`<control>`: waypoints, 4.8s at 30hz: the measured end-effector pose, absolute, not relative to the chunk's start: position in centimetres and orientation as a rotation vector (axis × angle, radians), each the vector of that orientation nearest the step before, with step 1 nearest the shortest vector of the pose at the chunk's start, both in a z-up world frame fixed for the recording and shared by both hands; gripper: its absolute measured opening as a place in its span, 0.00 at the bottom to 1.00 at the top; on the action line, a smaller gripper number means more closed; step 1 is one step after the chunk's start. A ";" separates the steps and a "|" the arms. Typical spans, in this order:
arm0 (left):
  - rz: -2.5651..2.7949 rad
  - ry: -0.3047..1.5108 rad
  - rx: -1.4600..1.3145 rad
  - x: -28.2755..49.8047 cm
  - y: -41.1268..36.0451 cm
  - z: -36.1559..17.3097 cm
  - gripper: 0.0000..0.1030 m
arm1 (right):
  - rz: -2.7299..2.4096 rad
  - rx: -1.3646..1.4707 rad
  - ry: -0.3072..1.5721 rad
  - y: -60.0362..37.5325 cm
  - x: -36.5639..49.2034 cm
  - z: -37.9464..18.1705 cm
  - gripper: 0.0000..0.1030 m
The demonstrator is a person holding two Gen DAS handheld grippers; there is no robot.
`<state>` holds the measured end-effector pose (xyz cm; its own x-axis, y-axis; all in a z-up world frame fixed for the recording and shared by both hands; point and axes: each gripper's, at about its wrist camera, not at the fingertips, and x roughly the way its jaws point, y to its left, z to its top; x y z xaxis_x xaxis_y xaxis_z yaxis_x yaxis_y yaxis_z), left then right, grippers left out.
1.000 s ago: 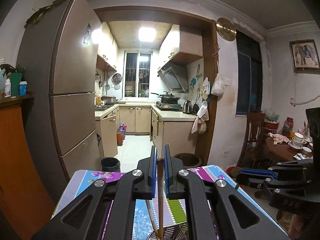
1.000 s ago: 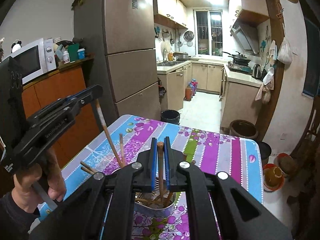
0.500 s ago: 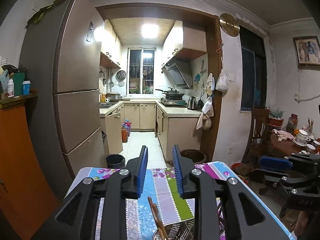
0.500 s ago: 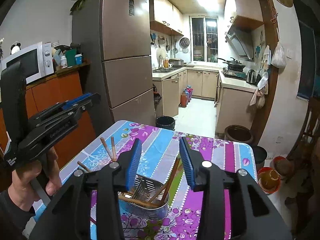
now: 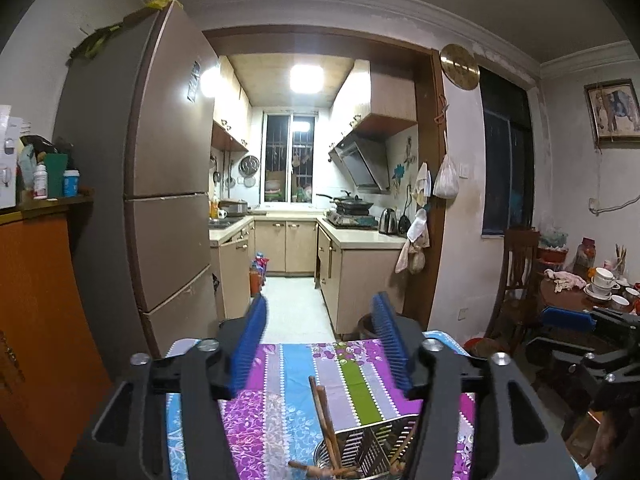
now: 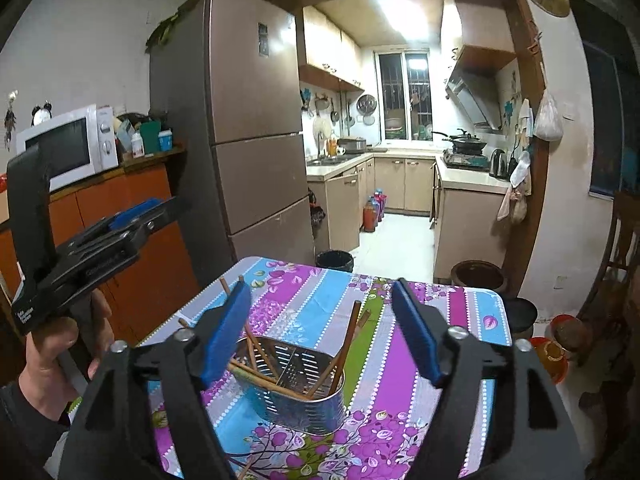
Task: Organize utensils
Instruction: 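Move both open tools back to the last loose chopsticks, then close the right tool on a chopstick while the left tool grasps another, then lift both held chopsticks and lower them into the blue holder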
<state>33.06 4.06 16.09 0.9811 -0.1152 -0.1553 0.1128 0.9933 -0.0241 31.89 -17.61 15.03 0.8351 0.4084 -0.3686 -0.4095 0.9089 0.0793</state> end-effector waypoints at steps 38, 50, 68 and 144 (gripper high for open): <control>-0.138 0.126 0.025 6.2 2.1 -2.4 0.91 | 0.341 -0.041 0.179 -19.6 7.8 1.1 0.94; -0.151 0.309 0.048 4.7 0.6 -12.4 0.91 | 0.329 -0.031 0.493 -20.7 7.6 -11.8 0.25; -0.229 0.340 0.124 4.3 -2.8 -14.6 0.54 | 0.271 -0.012 0.494 -19.6 4.3 -13.4 0.06; -0.301 0.224 0.117 10.9 -1.8 3.7 0.07 | 0.438 -0.117 0.279 -18.4 10.6 5.4 0.05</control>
<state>10.95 -1.75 3.68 0.9305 -0.2806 -0.2354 0.3065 0.9485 0.0807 10.64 -18.38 5.44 0.8685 0.4014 -0.2909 -0.4333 0.8997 -0.0523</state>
